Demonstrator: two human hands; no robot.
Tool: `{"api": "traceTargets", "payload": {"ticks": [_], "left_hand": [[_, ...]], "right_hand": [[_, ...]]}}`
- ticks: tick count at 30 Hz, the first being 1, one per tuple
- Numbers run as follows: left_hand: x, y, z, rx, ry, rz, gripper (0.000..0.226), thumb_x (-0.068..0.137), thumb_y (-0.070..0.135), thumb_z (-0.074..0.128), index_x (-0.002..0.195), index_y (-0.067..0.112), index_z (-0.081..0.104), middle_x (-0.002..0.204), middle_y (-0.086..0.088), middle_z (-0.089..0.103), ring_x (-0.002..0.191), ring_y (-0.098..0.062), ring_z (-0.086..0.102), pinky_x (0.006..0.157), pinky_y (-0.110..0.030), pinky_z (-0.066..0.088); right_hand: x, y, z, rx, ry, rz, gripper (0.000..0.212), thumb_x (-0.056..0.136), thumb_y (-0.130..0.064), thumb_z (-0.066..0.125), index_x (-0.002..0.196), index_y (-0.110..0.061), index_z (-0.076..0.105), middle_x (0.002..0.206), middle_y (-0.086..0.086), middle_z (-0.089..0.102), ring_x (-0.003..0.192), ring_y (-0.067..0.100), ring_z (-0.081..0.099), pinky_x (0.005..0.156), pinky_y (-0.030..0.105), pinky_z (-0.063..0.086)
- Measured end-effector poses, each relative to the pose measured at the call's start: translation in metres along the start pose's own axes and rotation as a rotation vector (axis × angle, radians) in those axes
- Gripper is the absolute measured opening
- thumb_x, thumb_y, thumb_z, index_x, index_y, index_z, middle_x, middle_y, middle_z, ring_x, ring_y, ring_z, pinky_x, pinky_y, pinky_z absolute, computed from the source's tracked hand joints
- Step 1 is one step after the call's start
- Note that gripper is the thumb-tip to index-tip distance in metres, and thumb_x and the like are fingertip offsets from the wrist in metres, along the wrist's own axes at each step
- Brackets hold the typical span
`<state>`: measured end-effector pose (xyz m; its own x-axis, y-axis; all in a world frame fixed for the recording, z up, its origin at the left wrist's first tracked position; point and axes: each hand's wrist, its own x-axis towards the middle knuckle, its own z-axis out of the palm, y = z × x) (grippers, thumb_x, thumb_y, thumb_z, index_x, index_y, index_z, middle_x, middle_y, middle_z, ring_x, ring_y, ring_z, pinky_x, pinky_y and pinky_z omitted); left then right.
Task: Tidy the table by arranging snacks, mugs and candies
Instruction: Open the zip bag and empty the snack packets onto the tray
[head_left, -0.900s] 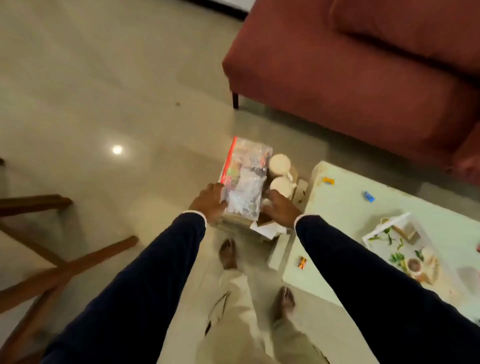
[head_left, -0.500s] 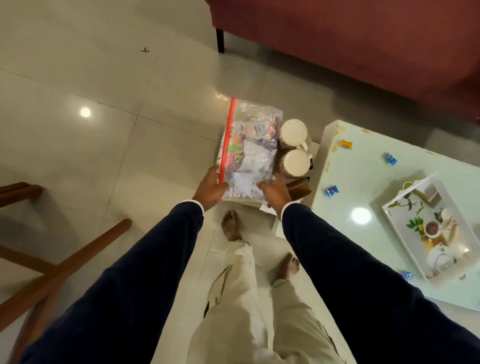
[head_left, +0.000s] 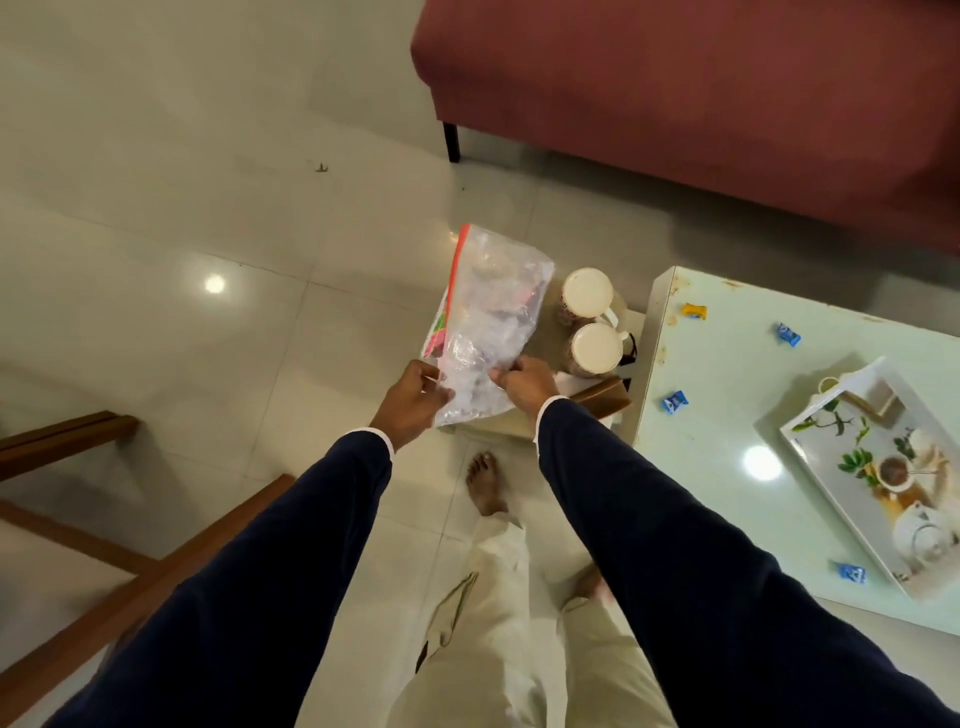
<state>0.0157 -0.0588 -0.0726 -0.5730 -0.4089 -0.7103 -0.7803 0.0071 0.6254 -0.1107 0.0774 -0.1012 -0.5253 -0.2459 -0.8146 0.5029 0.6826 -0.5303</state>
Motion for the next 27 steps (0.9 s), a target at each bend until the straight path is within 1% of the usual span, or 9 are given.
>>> {"api": "traceTargets", "payload": {"ticks": [3, 5, 7, 9, 13, 17, 20, 23, 27], "left_hand": [[-0.025, 0.007, -0.011, -0.031, 0.047, -0.004, 0.041, 0.096, 0.048, 0.06, 0.109, 0.009, 0.054, 0.091, 0.0, 0.061, 0.077, -0.017, 0.057, 0.069, -0.027, 0.049], [-0.043, 0.017, -0.015, -0.119, 0.083, -0.003, 0.048, 0.097, 0.058, 0.052, 0.104, 0.011, 0.058, 0.082, 0.0, 0.061, 0.073, -0.019, 0.055, 0.068, -0.029, 0.047], [-0.067, 0.038, -0.015, -0.227, 0.128, 0.04, 0.042, 0.101, 0.051, 0.048, 0.097, 0.012, 0.062, 0.076, 0.0, 0.06, 0.066, -0.018, 0.051, 0.056, -0.022, 0.043], [-0.102, 0.068, -0.011, -0.258, 0.172, 0.125, 0.039, 0.104, 0.044, 0.046, 0.096, 0.012, 0.067, 0.072, -0.002, 0.061, 0.058, -0.015, 0.051, 0.049, -0.02, 0.04], [-0.157, 0.117, 0.004, -0.317, 0.105, 0.309, 0.038, 0.104, 0.039, 0.048, 0.102, 0.011, 0.073, 0.076, -0.011, 0.065, 0.065, -0.021, 0.059, 0.063, -0.031, 0.046], [-0.231, 0.168, 0.06, -0.373, 0.031, 0.455, 0.018, 0.101, 0.019, 0.057, 0.102, 0.012, 0.073, 0.081, -0.007, 0.068, 0.066, -0.021, 0.058, 0.062, -0.031, 0.049], [-0.277, 0.199, 0.114, -0.288, -0.002, 0.543, 0.017, 0.101, 0.015, 0.057, 0.107, 0.007, 0.071, 0.075, -0.003, 0.066, 0.061, -0.016, 0.057, 0.062, -0.026, 0.05], [-0.312, 0.228, 0.177, -0.167, -0.011, 0.616, 0.012, 0.1, 0.012, 0.059, 0.1, 0.007, 0.07, 0.071, 0.001, 0.061, 0.057, -0.009, 0.055, 0.058, -0.021, 0.047], [-0.347, 0.254, 0.263, 0.018, -0.108, 0.707, 0.013, 0.097, 0.003, 0.06, 0.085, 0.008, 0.058, 0.064, 0.002, 0.06, 0.053, -0.007, 0.054, 0.052, -0.021, 0.047]], "right_hand": [[-0.027, -0.017, -0.008, 0.068, -0.054, -0.081, 0.019, 0.091, -0.009, 0.067, 0.107, 0.0, 0.062, 0.099, 0.006, 0.064, 0.094, 0.021, 0.06, 0.092, 0.034, 0.048], [-0.048, -0.03, -0.021, 0.092, -0.108, -0.155, 0.012, 0.091, 0.0, 0.064, 0.087, -0.004, 0.053, 0.082, 0.002, 0.053, 0.079, 0.014, 0.051, 0.075, 0.024, 0.043], [-0.075, -0.042, -0.041, 0.094, -0.143, -0.245, 0.027, 0.091, 0.0, 0.065, 0.079, -0.014, 0.045, 0.075, -0.001, 0.048, 0.074, 0.012, 0.047, 0.07, 0.024, 0.04], [-0.114, -0.049, -0.069, 0.117, -0.208, -0.312, 0.022, 0.093, -0.003, 0.065, 0.083, -0.013, 0.047, 0.08, 0.001, 0.051, 0.079, 0.015, 0.051, 0.076, 0.027, 0.044], [-0.18, -0.036, -0.127, 0.151, -0.328, -0.426, 0.013, 0.094, -0.005, 0.063, 0.106, -0.011, 0.064, 0.091, -0.003, 0.071, 0.084, 0.012, 0.069, 0.073, 0.022, 0.053], [-0.246, 0.006, -0.21, 0.12, -0.298, -0.51, 0.03, 0.09, -0.014, 0.07, 0.115, 0.0, 0.063, 0.116, 0.024, 0.069, 0.101, 0.033, 0.069, 0.093, 0.047, 0.054], [-0.286, 0.046, -0.271, 0.097, -0.26, -0.536, 0.038, 0.087, -0.024, 0.074, 0.111, 0.002, 0.062, 0.115, 0.028, 0.066, 0.094, 0.029, 0.064, 0.094, 0.055, 0.051], [-0.319, 0.096, -0.329, 0.107, -0.213, -0.548, 0.022, 0.089, -0.026, 0.074, 0.098, -0.008, 0.064, 0.104, 0.014, 0.072, 0.094, 0.023, 0.068, 0.097, 0.051, 0.053], [-0.352, 0.147, -0.39, 0.177, -0.076, -0.545, 0.029, 0.091, -0.024, 0.071, 0.113, -0.008, 0.059, 0.115, 0.015, 0.069, 0.102, 0.029, 0.071, 0.091, 0.041, 0.058]]}}
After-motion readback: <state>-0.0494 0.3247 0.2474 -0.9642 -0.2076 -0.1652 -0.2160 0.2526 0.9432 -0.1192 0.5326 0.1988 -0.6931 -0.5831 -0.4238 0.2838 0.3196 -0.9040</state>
